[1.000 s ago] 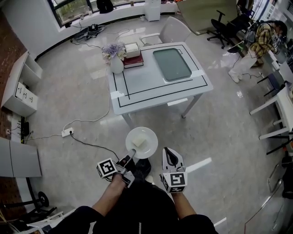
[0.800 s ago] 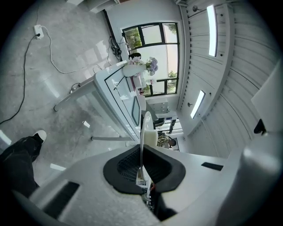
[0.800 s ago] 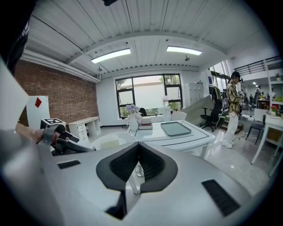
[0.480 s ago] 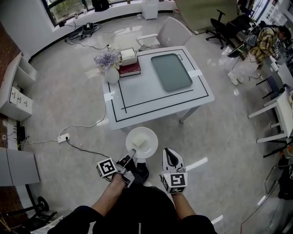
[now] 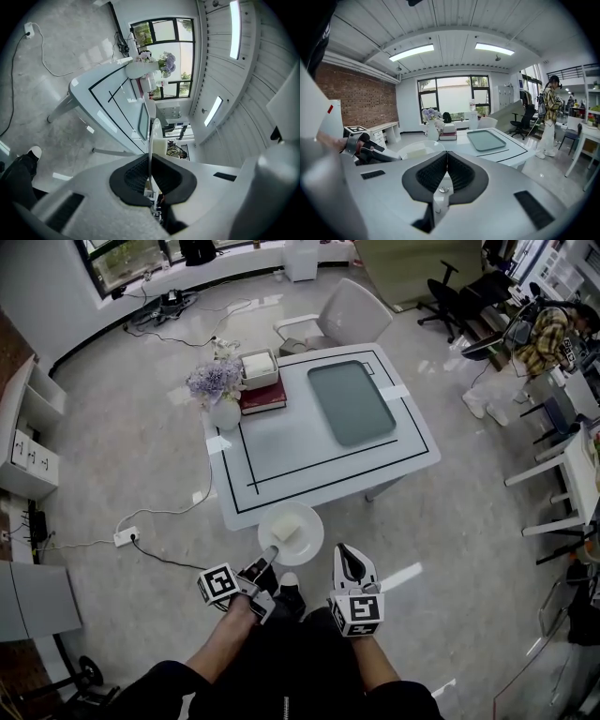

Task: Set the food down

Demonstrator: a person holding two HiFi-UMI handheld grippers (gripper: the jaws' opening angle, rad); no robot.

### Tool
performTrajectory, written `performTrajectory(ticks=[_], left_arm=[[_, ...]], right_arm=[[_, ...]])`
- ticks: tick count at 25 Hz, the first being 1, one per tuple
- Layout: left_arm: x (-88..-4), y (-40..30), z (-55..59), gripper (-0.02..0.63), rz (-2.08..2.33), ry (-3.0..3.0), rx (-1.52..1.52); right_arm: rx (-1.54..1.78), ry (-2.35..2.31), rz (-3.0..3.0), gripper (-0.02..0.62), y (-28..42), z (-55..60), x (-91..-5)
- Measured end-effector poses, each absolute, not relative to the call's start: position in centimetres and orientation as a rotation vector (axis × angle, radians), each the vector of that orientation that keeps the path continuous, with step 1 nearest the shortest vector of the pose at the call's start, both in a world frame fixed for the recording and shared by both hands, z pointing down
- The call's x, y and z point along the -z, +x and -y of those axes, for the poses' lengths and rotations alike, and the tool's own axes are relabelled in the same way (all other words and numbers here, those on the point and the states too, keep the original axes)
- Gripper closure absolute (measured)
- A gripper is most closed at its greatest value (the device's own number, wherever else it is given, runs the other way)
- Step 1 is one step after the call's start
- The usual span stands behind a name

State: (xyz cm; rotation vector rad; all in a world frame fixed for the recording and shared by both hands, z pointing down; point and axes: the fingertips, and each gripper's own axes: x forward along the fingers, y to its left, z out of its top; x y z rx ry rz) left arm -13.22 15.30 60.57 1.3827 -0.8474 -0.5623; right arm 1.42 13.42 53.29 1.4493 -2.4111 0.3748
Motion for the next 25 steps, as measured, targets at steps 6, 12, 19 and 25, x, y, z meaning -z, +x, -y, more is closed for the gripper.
performTrajectory(ticks=[6, 12, 19, 25], left_arm=[[-60.8, -13.4, -13.5, 0.595, 0.818, 1.378, 0.556], [-61.0, -13.1, -12.5, 0.595, 0.801, 1.381, 0.550], [-61.5, -13.3, -11.0, 0.595, 0.816, 1.383, 0.551], [-61.6, -12.8, -9.6, 0.595, 0.819, 1.389, 0.542]], right_arm=[[-0.376, 1.484, 2.377, 0.586, 1.4, -12.4, -53.1], [-0.377, 1.504, 2.354, 0.586, 1.8, -11.8, -53.0], [-0.388, 1.511, 2.349, 0.586, 2.2, -10.5, -53.5], [-0.394, 1.521, 2.350, 0.586, 2.9, -9.1, -53.4]])
